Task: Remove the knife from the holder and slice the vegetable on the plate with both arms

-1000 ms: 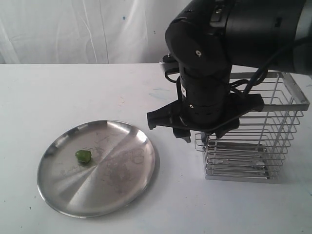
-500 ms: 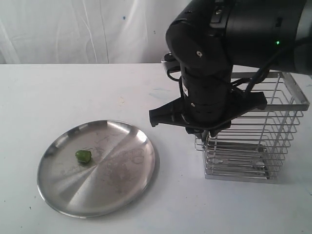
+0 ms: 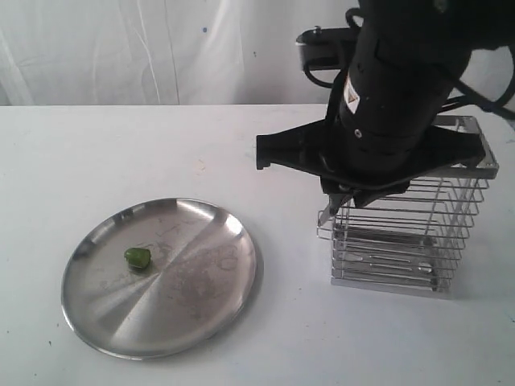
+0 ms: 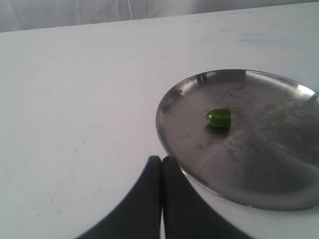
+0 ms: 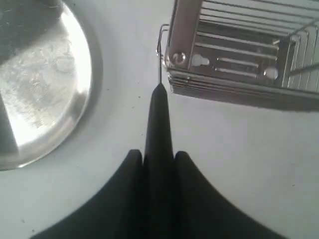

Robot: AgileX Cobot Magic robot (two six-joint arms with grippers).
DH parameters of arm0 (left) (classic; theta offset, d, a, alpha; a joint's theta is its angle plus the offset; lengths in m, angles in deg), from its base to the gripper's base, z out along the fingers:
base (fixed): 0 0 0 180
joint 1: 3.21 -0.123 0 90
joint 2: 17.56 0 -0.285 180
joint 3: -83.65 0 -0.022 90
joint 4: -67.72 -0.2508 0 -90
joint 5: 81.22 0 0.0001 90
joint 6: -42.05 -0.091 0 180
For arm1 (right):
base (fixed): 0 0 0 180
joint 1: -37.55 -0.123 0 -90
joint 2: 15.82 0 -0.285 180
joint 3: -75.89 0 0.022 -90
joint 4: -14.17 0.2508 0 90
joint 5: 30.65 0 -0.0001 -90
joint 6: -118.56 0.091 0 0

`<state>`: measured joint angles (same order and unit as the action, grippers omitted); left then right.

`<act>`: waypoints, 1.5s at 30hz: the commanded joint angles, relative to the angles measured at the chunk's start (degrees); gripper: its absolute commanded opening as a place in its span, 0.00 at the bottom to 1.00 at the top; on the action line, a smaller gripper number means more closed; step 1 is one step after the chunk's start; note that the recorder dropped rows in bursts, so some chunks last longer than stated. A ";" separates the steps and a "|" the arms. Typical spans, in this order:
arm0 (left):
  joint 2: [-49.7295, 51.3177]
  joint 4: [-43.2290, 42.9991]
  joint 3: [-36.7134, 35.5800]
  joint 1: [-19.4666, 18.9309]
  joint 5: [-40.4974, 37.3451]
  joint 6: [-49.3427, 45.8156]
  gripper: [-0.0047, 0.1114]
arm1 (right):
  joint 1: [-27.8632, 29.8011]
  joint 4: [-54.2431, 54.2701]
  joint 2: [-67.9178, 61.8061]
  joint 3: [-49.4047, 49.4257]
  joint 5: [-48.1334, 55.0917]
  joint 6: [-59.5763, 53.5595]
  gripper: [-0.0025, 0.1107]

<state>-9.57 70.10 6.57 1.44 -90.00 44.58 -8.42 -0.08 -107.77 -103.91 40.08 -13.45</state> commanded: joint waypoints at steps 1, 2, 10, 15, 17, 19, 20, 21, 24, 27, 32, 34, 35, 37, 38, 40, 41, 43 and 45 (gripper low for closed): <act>-0.20 0.34 -0.14 0.03 0.27 -0.03 0.04 | 0.32 2.71 3.30 -0.22 -0.76 -0.11 0.02; -0.20 0.34 -0.14 0.03 0.27 -0.03 0.04 | 0.32 2.71 4.03 -0.22 -0.76 -0.11 0.02; -0.20 0.34 -0.14 0.03 0.27 -0.03 0.04 | 0.32 4.48 5.87 -0.22 -0.76 -1.01 0.02; -0.20 0.34 -0.14 0.03 0.27 -0.03 0.04 | 0.17 6.53 6.40 -0.22 -0.76 -1.79 0.02; -0.20 0.34 -0.14 0.03 0.27 -0.03 0.04 | 0.17 6.43 7.10 -0.22 -0.76 -1.79 0.02; -0.20 0.34 -0.14 0.03 0.27 -0.03 0.04 | 0.17 7.02 8.42 -0.22 -0.76 -1.79 0.02; -0.20 0.34 -0.14 0.03 0.27 -0.03 0.04 | 0.17 7.57 9.30 -0.22 -0.76 -1.79 0.02; -0.20 0.34 -0.14 0.03 0.27 -0.03 0.04 | 0.17 8.11 10.22 -0.22 -0.76 -1.79 0.02; -0.20 0.34 -0.14 0.03 0.27 -0.03 0.04 | 0.17 9.17 12.45 -0.22 -0.76 -1.67 0.02; -0.20 0.34 -0.14 0.03 0.27 -0.03 0.04 | 0.03 10.96 13.22 -0.22 -0.76 -3.39 0.02; -0.20 0.34 -0.14 0.02 0.27 -0.03 0.04 | -0.27 18.21 11.51 1.58 -0.76 -17.17 0.02; -0.20 0.34 -0.14 0.02 0.27 -0.03 0.04 | -0.27 21.20 10.13 3.18 -5.64 -20.27 0.02; -0.20 0.34 -0.14 0.02 0.27 -0.03 0.04 | -0.27 23.67 9.41 4.18 -8.61 -22.17 0.02; -0.20 0.34 -0.14 0.02 0.27 -0.03 0.04 | -0.27 29.26 8.64 6.18 -14.68 -26.91 0.02; -0.20 0.34 -0.14 0.02 0.27 -0.03 0.04 | -0.27 31.35 8.64 7.09 -17.30 -28.65 0.02; -0.20 0.34 -0.14 0.02 0.27 -0.03 0.04 | -0.27 35.16 8.90 9.33 -23.40 -31.04 0.02; -0.20 0.34 -0.14 0.02 0.27 -0.03 0.04 | -0.27 35.34 9.18 10.35 -25.17 -31.63 0.02; -0.20 0.01 -0.14 0.02 0.27 -0.03 0.04 | -0.27 35.34 10.32 12.62 -28.18 -32.87 0.02; -0.20 0.01 -0.14 0.02 0.27 -0.03 0.04 | -0.27 35.23 11.72 15.24 -29.72 -33.10 0.02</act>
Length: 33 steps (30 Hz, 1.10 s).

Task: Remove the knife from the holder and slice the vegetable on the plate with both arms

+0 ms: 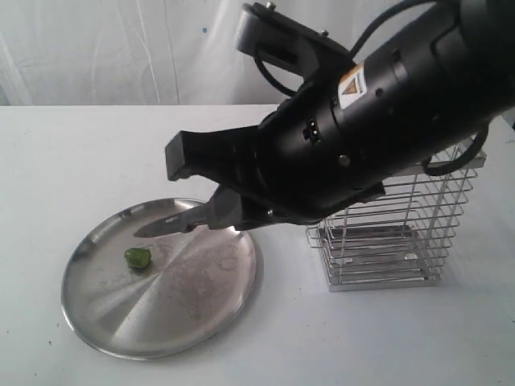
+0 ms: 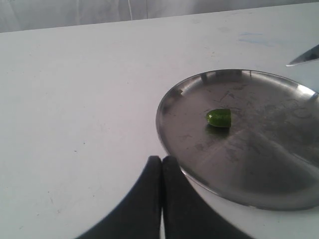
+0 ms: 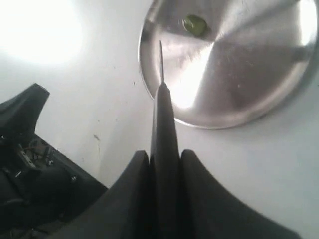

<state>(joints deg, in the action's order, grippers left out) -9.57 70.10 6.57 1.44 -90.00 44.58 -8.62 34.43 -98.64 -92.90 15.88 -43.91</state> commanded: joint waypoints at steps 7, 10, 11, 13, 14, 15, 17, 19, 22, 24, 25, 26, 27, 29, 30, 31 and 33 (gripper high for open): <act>-0.20 0.01 -0.14 0.02 0.27 -0.03 0.04 | -0.06 4.75 9.70 15.74 -18.75 -7.19 0.02; -0.20 0.01 -0.14 0.02 0.27 -0.03 0.04 | -0.06 10.03 12.24 19.29 -21.32 -11.80 0.02; -0.20 0.03 -0.14 0.02 0.56 -0.03 0.04 | -0.06 11.36 12.72 20.14 -21.89 -13.80 0.02; -0.20 0.86 -0.14 0.02 3.06 1.09 0.04 | -0.06 13.13 13.47 22.23 -24.32 -18.31 0.02; -0.20 2.80 -0.14 0.02 5.07 3.60 0.04 | -0.06 13.75 13.47 23.31 -25.79 -19.63 0.02; -0.20 5.20 -0.14 0.02 7.28 6.55 0.04 | -0.06 14.28 13.47 24.32 -28.22 -20.39 0.02; -0.20 9.38 -0.14 0.02 11.48 12.82 0.04 | -0.06 14.39 13.32 26.22 -32.05 -20.39 0.02; -0.20 11.65 -0.14 0.02 14.49 17.91 0.04 | -0.06 14.64 12.81 27.48 -34.34 -20.39 0.02; -0.20 12.19 -0.14 0.02 19.96 23.84 0.04 | -0.06 14.64 12.32 28.22 -34.69 -20.39 0.02; -0.20 12.19 -0.14 0.02 24.60 24.70 0.04 | -0.06 14.64 12.26 28.22 -34.69 -20.39 0.02; -0.20 12.19 -0.14 0.02 26.08 24.70 0.04 | -0.06 14.64 12.26 28.22 -34.85 -20.39 0.02; -0.20 12.19 -0.14 0.02 27.49 24.58 0.04 | -0.06 14.64 12.26 28.12 -35.00 -20.39 0.02; -0.20 12.19 -0.14 0.02 27.59 24.46 0.04 | -0.06 14.64 12.26 28.12 -35.28 -20.39 0.02; -0.20 12.52 -0.14 0.02 27.17 24.48 0.04 | -0.06 14.64 12.26 28.12 -35.89 -20.39 0.02; -0.20 12.52 -0.14 0.02 26.80 24.48 0.04 | -0.06 14.64 12.26 28.12 -35.89 -20.39 0.02; -0.20 12.52 -0.14 0.02 26.72 24.48 0.04 | -0.06 14.64 12.26 28.12 -35.89 -20.39 0.02; -0.20 12.65 -0.14 0.02 26.92 23.74 0.04 | -0.06 14.50 12.26 28.12 -36.12 -21.87 0.02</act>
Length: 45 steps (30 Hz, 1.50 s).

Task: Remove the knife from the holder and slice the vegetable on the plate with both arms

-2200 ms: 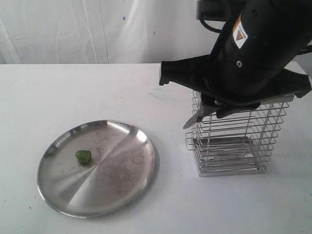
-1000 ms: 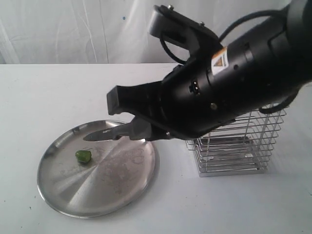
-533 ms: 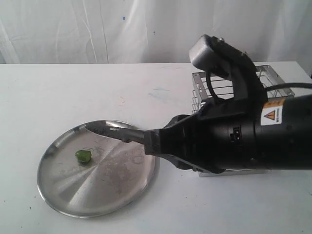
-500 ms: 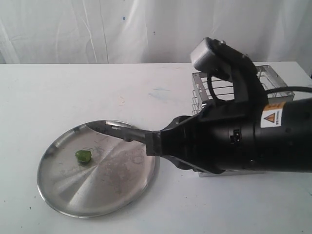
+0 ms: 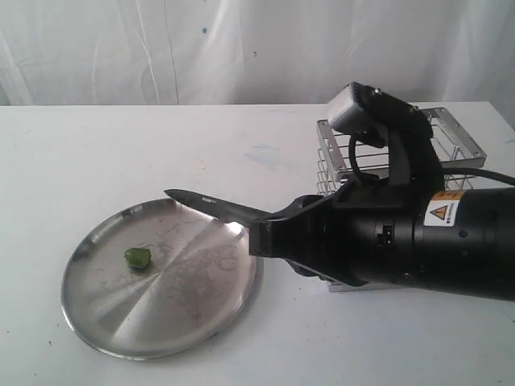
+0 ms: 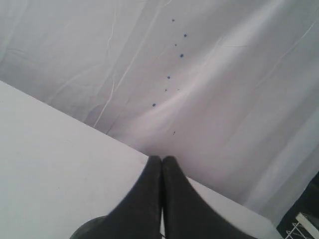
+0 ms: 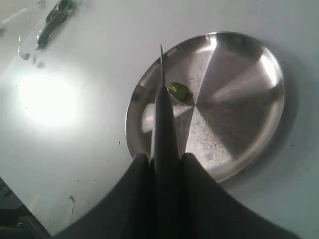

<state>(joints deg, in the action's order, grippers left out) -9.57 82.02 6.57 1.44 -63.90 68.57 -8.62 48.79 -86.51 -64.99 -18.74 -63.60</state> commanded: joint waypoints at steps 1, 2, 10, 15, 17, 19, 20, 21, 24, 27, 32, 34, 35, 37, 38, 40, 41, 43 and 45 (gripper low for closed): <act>-0.02 2.31 -0.14 0.02 2.47 -0.25 0.04 | -0.06 0.13 0.00 0.20 -1.84 -2.89 0.02; 1.24 3.94 -0.14 0.02 6.01 -0.13 0.04 | -0.06 0.13 -0.28 0.20 -2.26 -3.02 0.02; 23.31 -5.01 15.01 0.02 9.21 -2.51 0.04 | -0.06 0.30 -4.85 -0.04 -11.91 -3.74 0.02; 47.87 -31.61 34.06 0.14 -22.78 6.35 0.04 | -0.06 0.42 -5.37 -0.14 -10.68 -3.63 0.02; 55.07 -27.31 38.95 0.60 -30.50 6.33 0.04 | -0.06 0.42 -5.24 -0.14 -10.82 -3.63 0.02; 59.07 -18.91 42.32 2.28 -35.05 2.02 0.04 | -0.06 0.42 -5.24 -0.14 -11.48 -3.63 0.02; 61.44 -13.54 43.27 4.26 -36.45 -3.66 0.04 | -0.06 0.42 -5.24 -0.14 -11.48 -3.63 0.02; 63.16 -7.37 43.52 6.21 -37.19 -10.69 0.04 | -0.06 0.42 -5.24 -0.14 -12.51 -3.63 0.02; 67.61 12.85 43.12 11.73 -38.93 -29.43 0.04 | -0.06 0.42 -5.36 -0.14 -13.16 -3.63 0.02; 71.65 31.25 40.58 17.22 -39.60 -44.02 0.04 | -0.06 0.42 -5.36 -0.14 -13.16 -3.63 0.02; 77.00 52.21 36.44 23.43 -35.87 -53.79 0.04 | -0.06 0.42 -5.35 -0.14 -15.69 -3.63 0.02; 78.55 58.33 35.49 24.98 -32.87 -58.78 0.04 | -0.06 0.31 -5.35 -0.14 -15.83 -3.63 0.02; 79.38 60.84 35.43 25.43 -31.66 -61.11 0.04 | -0.06 0.31 -5.47 -0.14 -15.69 -3.63 0.02; 80.11 65.64 35.43 25.43 -30.73 -64.75 0.04 | -0.06 0.31 -5.84 -0.14 -13.33 -3.63 0.02; 80.37 68.36 35.43 25.43 -30.37 -66.28 0.04 | -0.06 0.31 -6.02 -0.14 -11.91 -3.63 0.02; 80.38 73.19 35.43 25.43 -29.51 -69.50 0.04 | -0.06 0.31 -6.73 -0.14 -8.68 -3.63 0.02; 80.38 74.58 35.43 25.43 -29.39 -70.66 0.04 | -0.06 0.46 -6.93 -0.14 -7.62 -3.63 0.02; 80.38 77.33 35.43 25.43 -29.39 -73.02 0.04 | -0.06 0.46 -7.20 -0.14 -6.23 -3.63 0.02; 80.38 79.91 35.43 25.43 -29.39 -74.48 0.04 | -0.06 0.46 -7.58 -0.14 -6.25 -3.63 0.02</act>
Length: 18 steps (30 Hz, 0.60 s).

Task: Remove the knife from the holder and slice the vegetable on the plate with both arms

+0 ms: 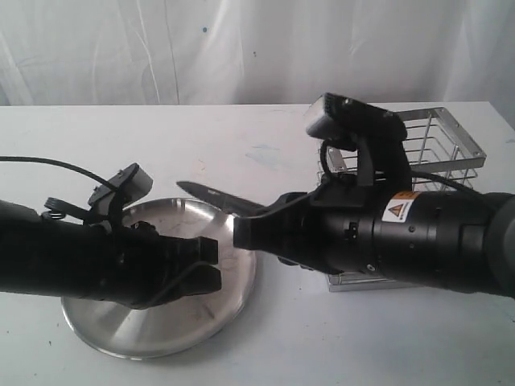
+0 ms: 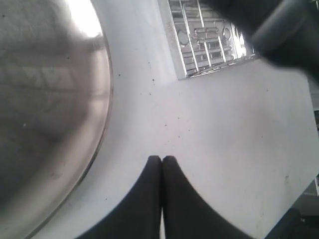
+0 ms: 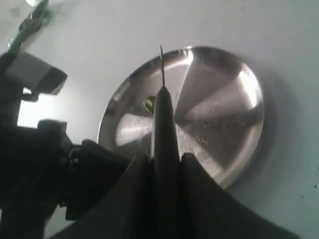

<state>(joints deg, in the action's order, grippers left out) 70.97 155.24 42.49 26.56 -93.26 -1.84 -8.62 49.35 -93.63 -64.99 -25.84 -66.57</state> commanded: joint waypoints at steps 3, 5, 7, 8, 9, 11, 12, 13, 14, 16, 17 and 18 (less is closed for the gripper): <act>-0.16 12.04 -0.35 0.31 -0.23 -6.46 0.04 | -0.06 -0.09 -1.53 -0.14 1.19 -0.66 0.02; -0.16 12.43 0.48 0.31 -1.08 -9.07 0.04 | -0.06 0.28 -2.49 -0.14 1.56 -0.66 0.02; -0.16 12.43 1.64 0.31 -2.18 -11.87 0.04 | -0.06 1.23 -3.43 -0.14 1.56 -0.66 0.02; -0.16 12.43 2.21 0.31 -2.49 -12.31 0.04 | -0.06 1.33 -3.71 -0.14 1.56 -0.66 0.02; -0.16 12.43 2.59 0.31 -2.65 -13.07 0.04 | -0.06 1.33 -3.96 -0.14 1.56 -0.66 0.02; -0.16 12.43 2.90 0.31 -2.65 -14.00 0.04 | -0.06 1.33 -4.09 -0.14 1.56 -0.66 0.02; -0.07 12.43 2.90 0.31 -2.26 -14.53 0.04 | -0.06 1.33 -4.09 -0.14 1.56 -0.66 0.02; -0.07 12.43 2.90 0.31 -1.97 -14.94 0.04 | -0.06 1.33 -4.09 -0.14 1.56 -0.66 0.02; -0.07 12.43 2.90 0.31 -1.35 -15.05 0.04 | -0.06 1.33 -4.09 -0.14 1.56 -0.66 0.02; -0.07 12.43 2.90 0.31 -0.72 -15.05 0.04 | -0.06 1.33 -4.09 -0.14 1.56 -0.66 0.02; -0.07 12.43 2.90 0.31 -0.29 -15.05 0.04 | -0.06 1.33 -4.07 -0.14 1.83 -0.66 0.02; -0.07 12.43 2.90 0.31 0.13 -15.05 0.04 | -0.06 1.33 -4.07 -0.14 2.20 -0.66 0.02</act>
<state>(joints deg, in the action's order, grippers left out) 70.97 166.49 45.07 26.60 -93.61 -16.25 -8.62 50.40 -97.82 -64.99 -23.73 -66.57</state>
